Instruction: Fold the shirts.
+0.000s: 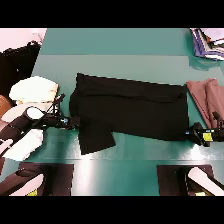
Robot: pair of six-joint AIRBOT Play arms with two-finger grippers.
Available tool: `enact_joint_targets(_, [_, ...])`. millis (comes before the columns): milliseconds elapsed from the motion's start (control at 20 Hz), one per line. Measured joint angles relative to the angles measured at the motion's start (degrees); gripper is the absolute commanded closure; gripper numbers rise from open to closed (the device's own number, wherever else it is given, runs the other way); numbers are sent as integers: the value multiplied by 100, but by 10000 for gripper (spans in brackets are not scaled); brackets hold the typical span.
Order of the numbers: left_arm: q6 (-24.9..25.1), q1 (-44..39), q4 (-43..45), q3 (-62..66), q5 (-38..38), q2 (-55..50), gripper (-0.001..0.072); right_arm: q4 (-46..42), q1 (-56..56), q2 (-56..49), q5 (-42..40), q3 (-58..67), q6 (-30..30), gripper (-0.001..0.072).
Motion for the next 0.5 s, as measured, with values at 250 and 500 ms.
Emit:
enact_joint_targets(250, [-146, -2, 271, 22, -444, 315, 684, -52, 341, 57, -155, -11, -33, 698])
enact_joint_targets(500, [-1054, -2, 1222, -190, -1499, 1681, 684, -450, 426, 898, 358, -17, -17, 698])
